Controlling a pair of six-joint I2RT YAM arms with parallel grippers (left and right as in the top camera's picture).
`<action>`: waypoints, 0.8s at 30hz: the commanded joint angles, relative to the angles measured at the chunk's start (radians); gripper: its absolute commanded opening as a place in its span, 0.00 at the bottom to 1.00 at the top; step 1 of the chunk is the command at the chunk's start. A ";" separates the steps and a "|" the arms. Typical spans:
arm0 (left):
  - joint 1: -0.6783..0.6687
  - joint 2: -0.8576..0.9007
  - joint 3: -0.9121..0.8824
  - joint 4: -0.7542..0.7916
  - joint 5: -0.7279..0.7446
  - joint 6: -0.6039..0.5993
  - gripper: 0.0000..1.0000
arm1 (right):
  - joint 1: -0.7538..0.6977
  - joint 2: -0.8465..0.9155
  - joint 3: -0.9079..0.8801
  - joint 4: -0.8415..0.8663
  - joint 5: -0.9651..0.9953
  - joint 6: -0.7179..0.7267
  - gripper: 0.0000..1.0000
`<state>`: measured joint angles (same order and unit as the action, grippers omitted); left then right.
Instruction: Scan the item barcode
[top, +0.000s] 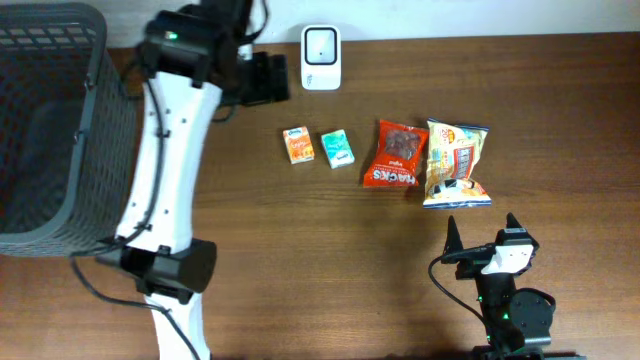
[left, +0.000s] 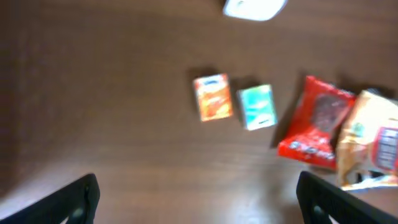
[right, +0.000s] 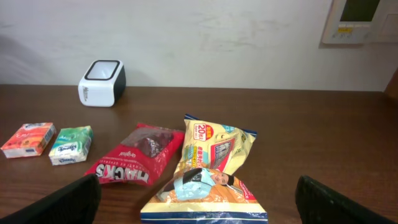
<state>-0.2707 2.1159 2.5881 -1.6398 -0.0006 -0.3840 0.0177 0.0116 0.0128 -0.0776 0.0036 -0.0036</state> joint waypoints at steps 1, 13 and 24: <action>0.111 -0.033 0.006 -0.048 -0.027 0.012 0.99 | 0.006 -0.006 -0.007 -0.004 0.008 0.005 0.99; 0.208 -0.033 0.006 -0.045 -0.052 0.011 0.99 | 0.008 -0.006 -0.007 0.049 -0.065 0.060 0.98; 0.208 -0.033 0.006 -0.045 -0.052 0.011 0.99 | 0.007 -0.004 0.069 0.523 -0.520 0.592 0.98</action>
<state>-0.0643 2.1132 2.5881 -1.6852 -0.0422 -0.3840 0.0204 0.0116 0.0158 0.4438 -0.6109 0.5838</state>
